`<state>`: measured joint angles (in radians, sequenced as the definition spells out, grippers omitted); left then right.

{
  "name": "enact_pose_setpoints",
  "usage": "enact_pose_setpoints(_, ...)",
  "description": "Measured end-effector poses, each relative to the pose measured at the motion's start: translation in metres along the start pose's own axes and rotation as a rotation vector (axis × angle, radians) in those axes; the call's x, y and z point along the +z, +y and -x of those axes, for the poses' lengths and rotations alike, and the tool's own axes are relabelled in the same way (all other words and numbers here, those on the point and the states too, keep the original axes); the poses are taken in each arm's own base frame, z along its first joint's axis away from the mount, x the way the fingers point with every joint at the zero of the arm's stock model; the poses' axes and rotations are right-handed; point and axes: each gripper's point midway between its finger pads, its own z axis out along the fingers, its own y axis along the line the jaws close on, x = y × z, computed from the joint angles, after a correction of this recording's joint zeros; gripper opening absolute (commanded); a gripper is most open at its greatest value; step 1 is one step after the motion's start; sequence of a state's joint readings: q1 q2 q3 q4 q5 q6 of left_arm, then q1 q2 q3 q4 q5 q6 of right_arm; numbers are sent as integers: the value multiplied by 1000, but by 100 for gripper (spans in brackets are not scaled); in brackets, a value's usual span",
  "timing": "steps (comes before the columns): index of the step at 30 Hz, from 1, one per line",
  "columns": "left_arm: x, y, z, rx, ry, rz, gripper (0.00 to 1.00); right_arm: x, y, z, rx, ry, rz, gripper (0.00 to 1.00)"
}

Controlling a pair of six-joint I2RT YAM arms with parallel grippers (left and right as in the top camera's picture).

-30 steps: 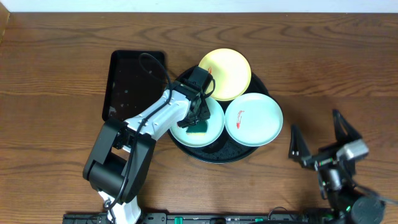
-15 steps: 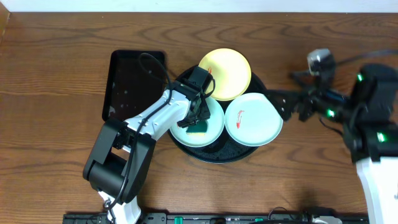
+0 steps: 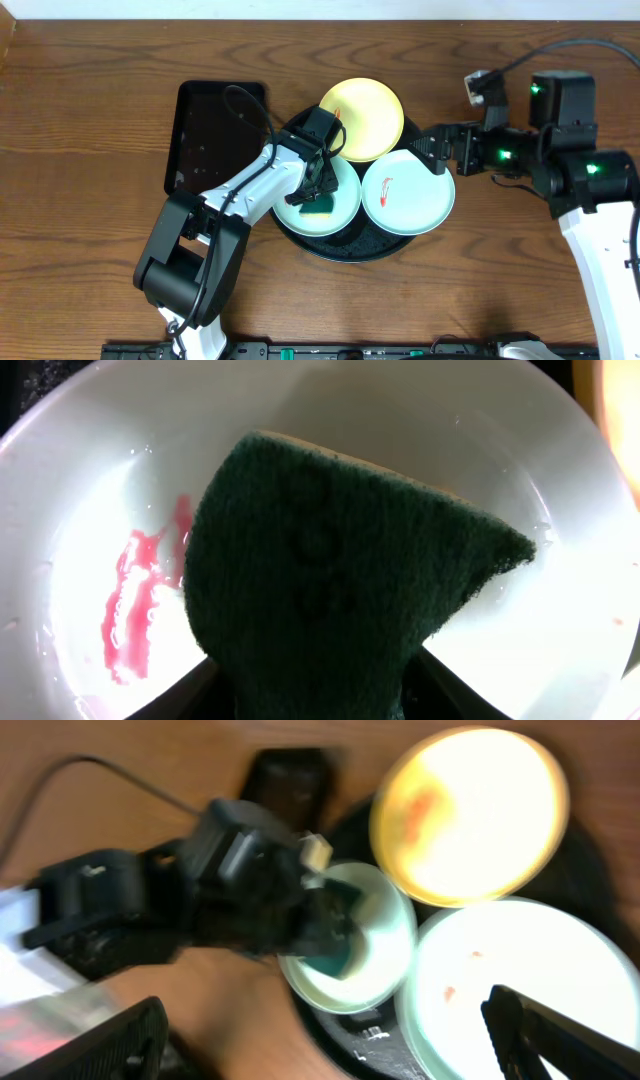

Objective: Clean dirty plates on tray and stack at the side
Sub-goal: 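Move right gripper to the rim of the right light-blue plate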

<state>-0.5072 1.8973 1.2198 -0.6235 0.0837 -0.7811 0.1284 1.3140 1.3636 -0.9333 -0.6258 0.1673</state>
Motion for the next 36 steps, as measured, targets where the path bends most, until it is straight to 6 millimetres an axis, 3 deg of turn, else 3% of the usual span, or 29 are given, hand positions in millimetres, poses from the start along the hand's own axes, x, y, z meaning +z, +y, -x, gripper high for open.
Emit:
enact_pose_setpoints(7,0,0,0,0,1,0,48,13,-24,-1,-42,69,-240,99)
enact_pose_setpoints(13,0,0,0,0,0,0,48,18,-35,3,-45,63,-292,99)
enact_pose_setpoints(17,0,0,0,0,0,0,48,24,-38,3,-46,76,-304,92)
enact_pose_setpoints(20,0,0,0,0,1,0,48,40,-43,-5,-42,126,-309,84)
enact_pose_setpoints(23,0,0,0,0,0,0,48,63,-51,-15,-25,191,-314,63)
enact_pose_setpoints(25,0,0,0,0,0,0,48,74,-57,-20,-26,222,-316,54)
enact_pose_setpoints(36,0,0,0,0,1,0,48,134,-82,-46,-23,359,-350,53)
